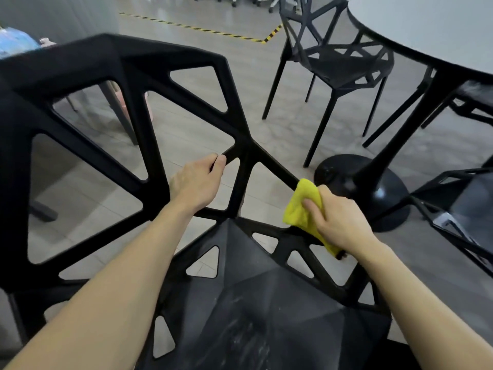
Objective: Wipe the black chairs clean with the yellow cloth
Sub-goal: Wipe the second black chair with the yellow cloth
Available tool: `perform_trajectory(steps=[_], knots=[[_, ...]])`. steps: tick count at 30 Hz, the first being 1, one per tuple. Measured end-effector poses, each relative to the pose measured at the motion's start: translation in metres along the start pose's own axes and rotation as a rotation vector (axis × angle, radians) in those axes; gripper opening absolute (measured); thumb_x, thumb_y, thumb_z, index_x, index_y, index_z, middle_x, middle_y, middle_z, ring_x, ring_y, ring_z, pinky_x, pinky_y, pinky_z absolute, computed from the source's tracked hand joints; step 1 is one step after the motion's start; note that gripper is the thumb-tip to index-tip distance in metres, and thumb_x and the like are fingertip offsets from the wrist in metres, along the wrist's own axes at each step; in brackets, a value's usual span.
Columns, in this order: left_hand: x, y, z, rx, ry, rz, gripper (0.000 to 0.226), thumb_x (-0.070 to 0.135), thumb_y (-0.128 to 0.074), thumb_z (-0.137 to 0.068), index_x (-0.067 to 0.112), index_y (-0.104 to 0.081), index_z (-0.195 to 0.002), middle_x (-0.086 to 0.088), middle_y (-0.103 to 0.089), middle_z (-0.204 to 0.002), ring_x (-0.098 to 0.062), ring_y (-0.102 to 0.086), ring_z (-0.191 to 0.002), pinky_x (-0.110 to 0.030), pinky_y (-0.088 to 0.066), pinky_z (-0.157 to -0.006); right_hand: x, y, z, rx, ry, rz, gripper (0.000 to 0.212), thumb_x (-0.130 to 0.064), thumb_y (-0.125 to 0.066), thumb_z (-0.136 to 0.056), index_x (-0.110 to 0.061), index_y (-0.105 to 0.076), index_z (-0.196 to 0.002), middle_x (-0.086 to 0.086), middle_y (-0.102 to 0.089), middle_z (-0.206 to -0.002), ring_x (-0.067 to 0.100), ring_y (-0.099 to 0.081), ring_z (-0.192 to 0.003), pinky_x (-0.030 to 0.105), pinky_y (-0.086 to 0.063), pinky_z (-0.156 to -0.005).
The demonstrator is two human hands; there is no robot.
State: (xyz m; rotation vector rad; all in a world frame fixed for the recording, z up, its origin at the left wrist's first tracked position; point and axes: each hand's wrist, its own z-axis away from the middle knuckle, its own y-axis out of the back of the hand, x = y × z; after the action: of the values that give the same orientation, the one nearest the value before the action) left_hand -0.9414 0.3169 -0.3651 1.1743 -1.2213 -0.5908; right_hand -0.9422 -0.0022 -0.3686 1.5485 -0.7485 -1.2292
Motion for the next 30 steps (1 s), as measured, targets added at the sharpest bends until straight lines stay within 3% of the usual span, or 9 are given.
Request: perform_trajectory(steps=[3, 7, 12, 14, 16, 19, 23, 27, 30], knots=[[0.003, 0.001, 0.002, 0.015, -0.003, -0.037, 0.055, 0.064, -0.020, -0.110, 0.029, -0.059, -0.094, 0.003, -0.065, -0.083, -0.032, -0.061, -0.085, -0.044, -0.041, -0.077, -0.045, 0.007, -0.059, -0.051, 0.115, 0.069, 0.043, -0.048, -0.040, -0.111, -0.008, -0.052, -0.120, 0.026, -0.069, -0.112, 0.049, -0.064, -0.103, 0.046, -0.041, -0.079], [0.001, 0.006, 0.000, -0.006, 0.006, -0.040, 0.053, 0.065, -0.023, -0.110, 0.030, -0.060, -0.095, -0.002, -0.069, -0.094, -0.036, -0.062, -0.093, -0.045, -0.044, -0.080, -0.105, 0.005, -0.119, -0.026, 0.176, -0.060, 0.038, -0.041, -0.044, -0.111, -0.009, -0.057, -0.125, 0.024, -0.069, -0.121, 0.047, -0.063, -0.109, 0.040, -0.033, -0.076], [0.001, 0.007, -0.001, -0.046, 0.041, -0.001, 0.057, 0.070, -0.015, -0.105, 0.036, -0.059, -0.092, 0.004, -0.071, -0.089, -0.029, -0.067, -0.090, -0.050, -0.051, -0.088, 0.022, -0.008, 0.016, 0.051, -0.024, -0.056, 0.040, -0.063, -0.045, -0.105, -0.023, -0.052, -0.106, 0.008, -0.072, -0.089, 0.043, -0.068, -0.086, 0.045, -0.048, -0.070], [0.004, 0.007, 0.002, -0.025, 0.034, -0.016, 0.057, 0.069, -0.014, -0.105, 0.035, -0.059, -0.096, 0.004, -0.072, -0.094, -0.031, -0.067, -0.093, -0.050, -0.049, -0.088, 0.068, -0.006, 0.074, 0.016, -0.156, -0.115, 0.038, -0.064, -0.045, -0.103, -0.026, -0.046, -0.095, 0.001, -0.066, -0.080, 0.040, -0.068, -0.084, 0.042, -0.044, -0.068], [0.007, 0.004, 0.005, -0.026, 0.035, -0.053, 0.050, 0.066, -0.021, -0.107, 0.033, -0.058, -0.105, 0.000, -0.071, -0.104, -0.035, -0.066, -0.101, -0.050, -0.044, -0.085, 0.082, -0.006, 0.077, -0.042, -0.174, -0.093, 0.037, -0.060, -0.045, -0.104, -0.024, -0.044, -0.095, 0.005, -0.067, -0.083, 0.043, -0.067, -0.088, 0.042, -0.040, -0.069], [0.014, 0.011, 0.006, -0.121, 0.037, -0.050, 0.050, 0.069, -0.042, -0.098, 0.026, -0.052, -0.122, -0.004, -0.066, -0.120, -0.040, -0.063, -0.112, -0.054, -0.046, -0.093, 0.037, -0.006, 0.009, -0.089, 0.013, 0.031, 0.044, -0.058, -0.041, -0.108, -0.015, -0.049, -0.109, 0.020, -0.072, -0.104, 0.047, -0.067, -0.097, 0.046, -0.043, -0.076], [0.023, 0.008, 0.022, -0.137, 0.023, -0.188, 0.097, 0.056, -0.068, -0.091, 0.010, -0.025, -0.165, -0.019, -0.042, -0.161, -0.042, -0.041, -0.148, -0.055, -0.034, -0.123, -0.020, -0.007, -0.043, -0.057, 0.101, -0.018, 0.052, -0.059, -0.045, -0.108, -0.011, -0.053, -0.127, 0.022, -0.072, -0.113, 0.047, -0.067, -0.102, 0.046, -0.040, -0.075], [0.057, -0.039, 0.095, 0.159, -0.149, -0.108, 0.075, 0.035, -0.064, -0.095, 0.005, -0.038, -0.158, -0.024, -0.030, -0.168, -0.043, -0.025, -0.158, -0.052, -0.022, -0.130, 0.054, -0.011, 0.022, -0.064, -0.099, -0.121, 0.050, -0.071, -0.053, -0.099, -0.030, -0.060, -0.127, 0.013, -0.076, -0.107, 0.040, -0.068, -0.101, 0.044, -0.053, -0.084], [0.084, -0.083, 0.127, -0.058, -0.248, 0.046, 0.068, 0.044, -0.053, -0.102, 0.005, -0.043, -0.157, -0.018, -0.044, -0.162, -0.039, -0.040, -0.151, -0.050, -0.033, -0.126, 0.099, -0.024, 0.091, -0.048, -0.403, -0.620, 0.040, -0.062, -0.067, -0.096, -0.030, -0.066, -0.119, 0.001, -0.077, -0.110, 0.020, -0.070, -0.100, 0.029, -0.053, -0.081]])
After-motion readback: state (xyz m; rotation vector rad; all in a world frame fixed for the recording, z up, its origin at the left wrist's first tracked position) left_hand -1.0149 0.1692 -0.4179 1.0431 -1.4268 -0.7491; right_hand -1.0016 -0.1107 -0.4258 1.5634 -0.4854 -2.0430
